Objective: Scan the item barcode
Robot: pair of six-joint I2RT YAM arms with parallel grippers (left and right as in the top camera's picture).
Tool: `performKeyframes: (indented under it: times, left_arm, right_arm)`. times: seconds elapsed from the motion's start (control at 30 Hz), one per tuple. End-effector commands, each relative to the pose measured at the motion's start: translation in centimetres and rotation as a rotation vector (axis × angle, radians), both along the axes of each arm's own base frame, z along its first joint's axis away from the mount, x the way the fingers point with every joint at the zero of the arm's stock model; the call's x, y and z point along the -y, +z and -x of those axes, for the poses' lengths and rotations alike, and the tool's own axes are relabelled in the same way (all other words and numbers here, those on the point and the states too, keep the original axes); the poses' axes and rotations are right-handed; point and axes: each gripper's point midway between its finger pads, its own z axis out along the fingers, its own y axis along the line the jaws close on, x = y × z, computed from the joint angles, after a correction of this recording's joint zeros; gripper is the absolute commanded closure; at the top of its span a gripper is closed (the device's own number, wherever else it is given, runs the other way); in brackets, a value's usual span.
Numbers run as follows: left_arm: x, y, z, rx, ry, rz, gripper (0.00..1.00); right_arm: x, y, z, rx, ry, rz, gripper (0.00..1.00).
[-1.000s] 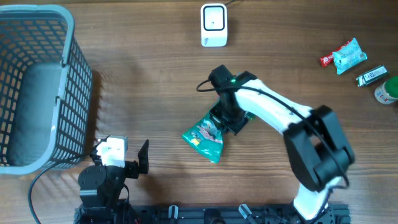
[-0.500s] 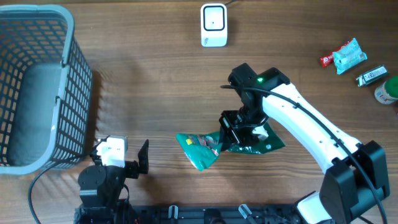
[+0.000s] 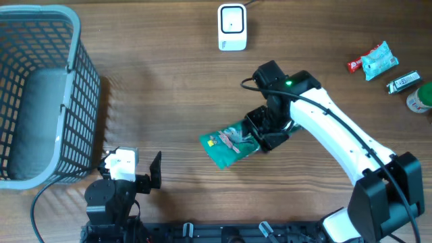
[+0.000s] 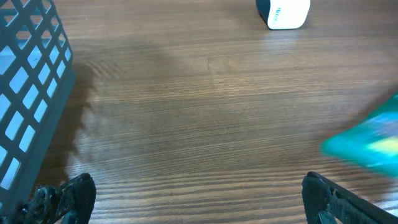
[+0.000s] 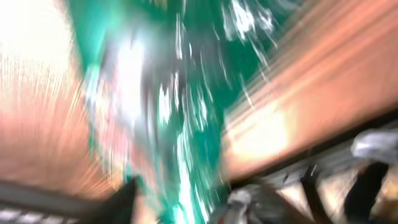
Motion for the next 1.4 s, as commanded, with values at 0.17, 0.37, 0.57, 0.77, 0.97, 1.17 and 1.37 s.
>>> performKeyframes:
  times: [0.17, 0.37, 0.57, 0.77, 0.97, 1.17, 1.37]
  left_arm:
    - [-0.2, 0.0, 0.0, 0.004, 0.013, 0.006, 0.0]
    - [-0.2, 0.0, 0.0, 0.004, 0.013, 0.006, 0.0]
    - [-0.2, 0.0, 0.0, 0.004, 0.013, 0.006, 0.0]
    - [-0.2, 0.0, 0.0, 0.004, 0.013, 0.006, 0.0]
    - [-0.2, 0.0, 0.0, 0.004, 0.013, 0.006, 0.0]
    - [-0.2, 0.0, 0.0, 0.004, 0.012, 0.006, 0.0]
    - [-0.2, 0.0, 0.0, 0.004, 0.012, 0.006, 0.0]
  right_arm:
    - [-3.8, -0.5, -5.4, 0.386, 0.271, -0.02, 0.01]
    - [-4.0, -6.3, -7.9, 0.256, 0.104, 0.038, 0.1]
    - [-2.5, -10.5, -7.2, 0.026, 0.058, 0.224, 0.0]
    - [-2.2, -16.4, -3.3, -0.195, 0.085, 0.261, 0.79]
    - [-5.3, -13.5, -5.9, -0.034, 0.236, 0.069, 0.95]
    - [-9.9, 2.6, -10.9, 0.59, 0.579, -0.227, 0.95]
    - [-12.0, 14.7, -8.2, 1.056, 1.009, -0.462, 0.95]
